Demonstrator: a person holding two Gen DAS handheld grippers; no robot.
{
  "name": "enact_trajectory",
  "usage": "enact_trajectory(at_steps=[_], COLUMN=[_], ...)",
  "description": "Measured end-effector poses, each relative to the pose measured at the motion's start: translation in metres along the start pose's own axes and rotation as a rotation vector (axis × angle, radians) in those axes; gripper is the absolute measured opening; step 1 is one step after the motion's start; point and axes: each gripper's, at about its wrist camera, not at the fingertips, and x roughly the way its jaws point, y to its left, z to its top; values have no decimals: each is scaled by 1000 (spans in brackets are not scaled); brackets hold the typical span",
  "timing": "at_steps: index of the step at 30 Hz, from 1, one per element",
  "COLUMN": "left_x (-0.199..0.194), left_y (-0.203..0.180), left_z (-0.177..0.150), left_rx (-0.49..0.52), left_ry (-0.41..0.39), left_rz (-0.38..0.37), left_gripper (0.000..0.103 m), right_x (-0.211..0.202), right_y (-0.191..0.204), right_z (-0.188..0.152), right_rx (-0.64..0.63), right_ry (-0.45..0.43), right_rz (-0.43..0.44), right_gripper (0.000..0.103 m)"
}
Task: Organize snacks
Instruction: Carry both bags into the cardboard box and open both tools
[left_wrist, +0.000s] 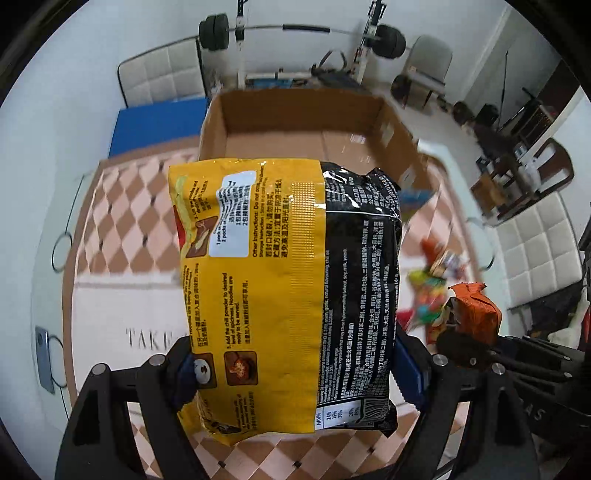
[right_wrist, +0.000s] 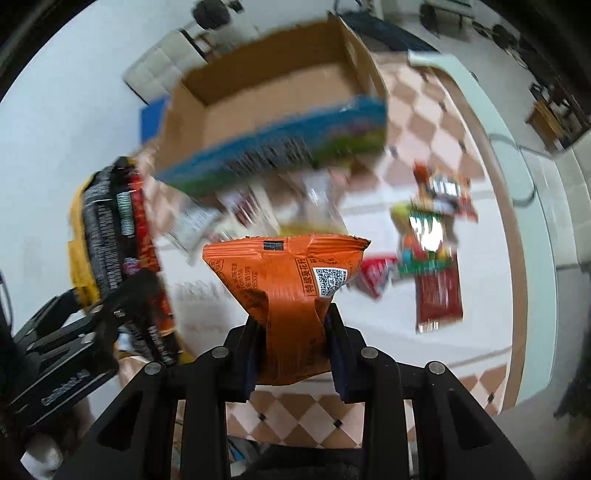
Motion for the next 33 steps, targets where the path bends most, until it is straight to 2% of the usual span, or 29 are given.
enact_trajectory(at_steps=[3, 8, 15, 24, 33], left_x=[2, 48, 104, 191, 248], left_y=[-3, -3, 11, 21, 17], left_z=[38, 128, 213, 266, 284], left_rx=[-17, -66, -108, -122, -135], left_ry=[-7, 18, 104, 225, 309], left_rz=[-16, -38, -31, -6, -9], left_gripper=[84, 84, 84, 84, 84], right_x=[-15, -24, 28, 114, 184], right_y=[6, 8, 9, 0, -14], right_z=[35, 110, 207, 300, 336], right_rx=[-21, -39, -62, -80, -105], right_ry=[-40, -85, -42, 35, 115], right_rz=[40, 50, 24, -8, -60], right_gripper=[34, 34, 34, 34, 34])
